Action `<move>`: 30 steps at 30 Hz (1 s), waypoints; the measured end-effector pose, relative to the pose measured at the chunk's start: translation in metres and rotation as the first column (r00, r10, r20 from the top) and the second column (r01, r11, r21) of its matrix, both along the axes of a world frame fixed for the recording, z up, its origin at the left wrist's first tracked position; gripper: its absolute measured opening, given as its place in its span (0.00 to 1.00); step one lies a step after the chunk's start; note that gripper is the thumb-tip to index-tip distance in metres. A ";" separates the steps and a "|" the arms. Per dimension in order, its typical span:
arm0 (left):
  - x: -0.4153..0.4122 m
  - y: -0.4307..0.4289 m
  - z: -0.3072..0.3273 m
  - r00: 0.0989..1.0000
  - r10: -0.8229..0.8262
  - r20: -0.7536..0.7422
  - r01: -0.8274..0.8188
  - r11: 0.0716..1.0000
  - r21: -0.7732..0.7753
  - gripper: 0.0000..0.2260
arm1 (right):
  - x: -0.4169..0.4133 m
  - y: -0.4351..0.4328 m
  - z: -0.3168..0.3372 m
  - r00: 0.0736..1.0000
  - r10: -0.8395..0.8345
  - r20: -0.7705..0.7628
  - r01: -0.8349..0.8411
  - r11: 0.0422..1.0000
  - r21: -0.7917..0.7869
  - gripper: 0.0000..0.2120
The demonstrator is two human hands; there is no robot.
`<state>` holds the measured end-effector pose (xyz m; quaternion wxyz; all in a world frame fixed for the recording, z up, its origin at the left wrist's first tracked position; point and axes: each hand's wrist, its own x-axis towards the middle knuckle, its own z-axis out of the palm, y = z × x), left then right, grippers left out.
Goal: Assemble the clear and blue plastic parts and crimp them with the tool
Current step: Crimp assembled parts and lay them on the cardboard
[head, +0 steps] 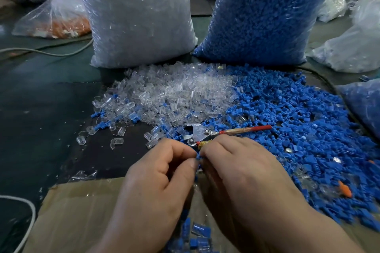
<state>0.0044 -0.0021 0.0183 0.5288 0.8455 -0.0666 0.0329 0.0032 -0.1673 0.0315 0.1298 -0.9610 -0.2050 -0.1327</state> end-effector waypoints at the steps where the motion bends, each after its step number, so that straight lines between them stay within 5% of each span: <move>1: 0.000 0.000 0.002 1.000 0.005 -0.006 -0.005 1.000 -0.022 0.04 | 0.000 0.000 0.000 1.000 0.002 -0.007 -0.002 1.000 0.002 0.01; 5: 0.006 0.006 0.008 0.994 -0.033 -0.102 0.027 0.998 -0.063 0.19 | 0.000 0.003 0.003 0.999 0.052 -0.004 -0.052 0.999 0.016 0.06; 8: 0.008 0.009 0.010 0.989 -0.067 -0.130 0.057 0.995 -0.080 0.20 | -0.003 0.009 0.007 0.997 0.072 -0.030 -0.069 0.993 0.093 0.03; 12: 0.005 0.011 0.011 0.988 -0.132 -0.079 0.116 0.975 -0.189 0.17 | -0.009 0.011 0.013 0.950 0.032 -0.311 0.084 0.932 0.352 0.15; 13: 0.004 0.012 0.011 0.987 -0.158 -0.029 0.151 0.974 -0.167 0.16 | -0.011 0.011 0.015 0.905 0.072 -0.419 0.163 0.852 0.498 0.14; 15: 0.002 0.012 0.011 0.977 -0.207 0.058 0.212 0.973 -0.094 0.12 | -0.011 0.011 0.018 0.716 0.271 -0.644 0.436 0.546 0.715 0.11; 17: 0.000 0.014 0.012 0.964 -0.247 0.097 0.250 0.968 -0.029 0.11 | -0.009 0.010 0.022 0.554 0.453 -0.699 0.622 0.333 0.709 0.09; 19: 0.002 0.018 0.015 0.957 -0.278 0.087 0.275 0.960 0.045 0.12 | -0.007 0.006 0.020 0.565 0.367 -0.739 0.580 0.461 0.672 0.11; 21: 0.008 0.027 0.016 0.955 -0.293 0.042 0.284 0.947 0.149 0.11 | -0.006 0.000 0.016 0.732 0.082 -0.676 0.376 0.779 0.502 0.15; 23: 0.014 0.034 0.014 0.947 -0.319 -0.035 0.317 0.915 0.251 0.06 | -0.006 -0.005 0.014 0.852 -0.085 -0.516 0.232 0.946 0.228 0.16; 26: 0.016 0.036 0.011 0.933 -0.343 -0.109 0.359 0.860 0.362 0.09 | -0.008 -0.004 0.012 0.897 -0.130 -0.422 0.142 0.990 -0.002 0.15; 30: 0.014 0.034 0.010 0.891 -0.391 -0.230 0.450 0.830 0.330 0.13 | -0.009 -0.002 0.003 0.917 -0.117 -0.381 0.102 0.993 -0.058 0.13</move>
